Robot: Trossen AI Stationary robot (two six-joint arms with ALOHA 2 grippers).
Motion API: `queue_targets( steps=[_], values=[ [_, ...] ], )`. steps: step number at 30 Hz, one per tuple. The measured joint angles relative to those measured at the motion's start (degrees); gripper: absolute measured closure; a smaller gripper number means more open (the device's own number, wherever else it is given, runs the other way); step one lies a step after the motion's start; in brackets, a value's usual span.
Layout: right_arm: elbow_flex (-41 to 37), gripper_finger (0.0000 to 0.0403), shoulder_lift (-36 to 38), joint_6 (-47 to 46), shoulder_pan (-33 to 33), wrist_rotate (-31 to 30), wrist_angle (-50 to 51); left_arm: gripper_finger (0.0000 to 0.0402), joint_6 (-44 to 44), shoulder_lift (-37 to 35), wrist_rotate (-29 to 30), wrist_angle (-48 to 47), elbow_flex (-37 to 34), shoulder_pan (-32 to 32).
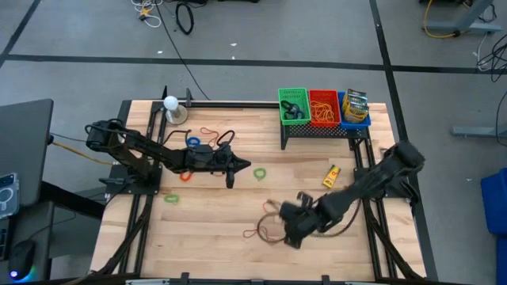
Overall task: Pick & Place Office Desk Supplies
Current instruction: Put the red rubber band into the red bin
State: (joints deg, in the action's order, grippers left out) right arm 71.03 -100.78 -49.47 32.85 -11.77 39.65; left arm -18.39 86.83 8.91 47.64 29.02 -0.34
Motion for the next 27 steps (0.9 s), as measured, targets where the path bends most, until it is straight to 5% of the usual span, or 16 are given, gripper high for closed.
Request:
queue_targets(
  steps=[7, 14, 21, 27],
  values=[
    [10.35, 0.0396, 12.35, -0.57, -8.37, -11.03, 22.21, 0.0385, 0.03, 0.0, 0.09, 0.35, 0.0, 0.0],
    [20.37, 0.0395, 21.49, 4.7, -28.19, -22.32, 38.67, 0.0385, 3.59, 0.0, 0.91, 0.22, 0.0, -0.02],
    [18.3, 0.0395, 23.34, 20.64, -54.21, -20.66, 36.45, 0.0385, -0.37, 0.0, 9.1, 0.47, 0.0, -0.09],
    [10.18, 0.0394, 22.14, 30.05, -69.06, -11.35, 28.56, 0.0384, -1.71, -0.01, 11.97, 0.38, 0.0, 0.04]
  ],
)
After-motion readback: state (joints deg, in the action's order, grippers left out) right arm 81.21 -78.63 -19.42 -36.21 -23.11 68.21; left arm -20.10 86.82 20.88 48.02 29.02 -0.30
